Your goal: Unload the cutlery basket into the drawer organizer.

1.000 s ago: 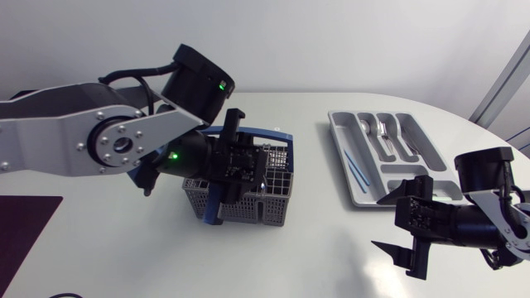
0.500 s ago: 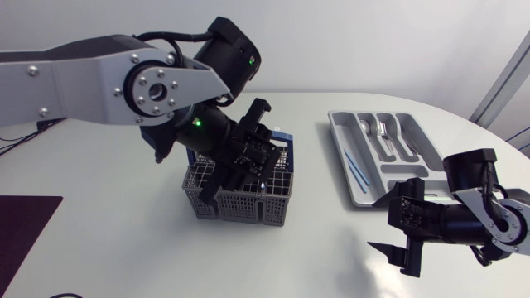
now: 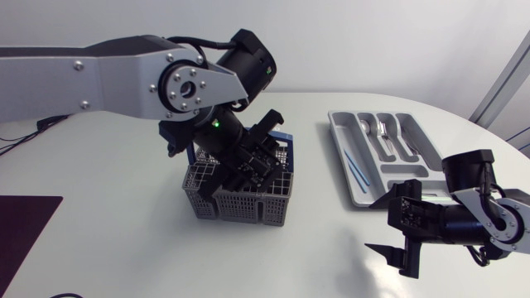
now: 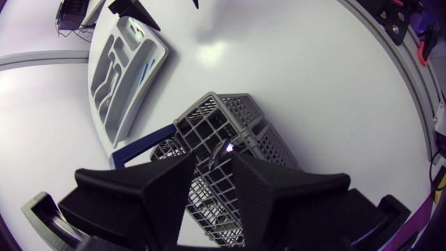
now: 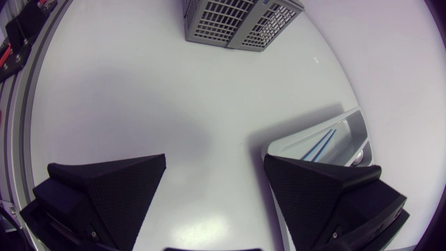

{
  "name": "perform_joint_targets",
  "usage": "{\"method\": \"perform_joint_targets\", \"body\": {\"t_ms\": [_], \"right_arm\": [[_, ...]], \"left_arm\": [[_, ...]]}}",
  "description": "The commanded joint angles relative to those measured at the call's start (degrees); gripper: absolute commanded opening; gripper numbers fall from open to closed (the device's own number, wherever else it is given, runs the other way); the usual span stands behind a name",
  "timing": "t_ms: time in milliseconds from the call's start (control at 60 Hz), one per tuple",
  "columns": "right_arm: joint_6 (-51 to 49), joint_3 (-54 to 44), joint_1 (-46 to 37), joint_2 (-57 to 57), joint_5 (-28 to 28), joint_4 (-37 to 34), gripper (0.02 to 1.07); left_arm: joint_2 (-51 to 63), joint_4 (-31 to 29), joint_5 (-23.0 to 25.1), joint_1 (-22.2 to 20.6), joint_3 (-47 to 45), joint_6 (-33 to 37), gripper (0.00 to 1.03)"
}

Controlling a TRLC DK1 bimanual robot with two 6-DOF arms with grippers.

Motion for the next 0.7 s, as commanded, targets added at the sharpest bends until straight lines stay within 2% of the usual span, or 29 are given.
{"method": "perform_joint_targets", "body": {"t_ms": [0, 400, 683], "right_arm": [[0.62, 0.29, 1.42, 0.03, -0.73, -1.55, 1.03], [17.85, 2.58, 9.85, -3.05, -7.06, -3.22, 1.03], [27.96, 5.39, 11.96, -1.29, -10.31, -2.87, 1.03]], "left_arm": [[1.81, -0.77, -0.2, -0.29, 2.36, 3.32, 0.42], [5.06, -2.26, -1.34, -0.2, 3.77, 4.73, 0.38], [5.15, -2.26, -1.34, 0.15, 3.42, 5.17, 0.35]]}}
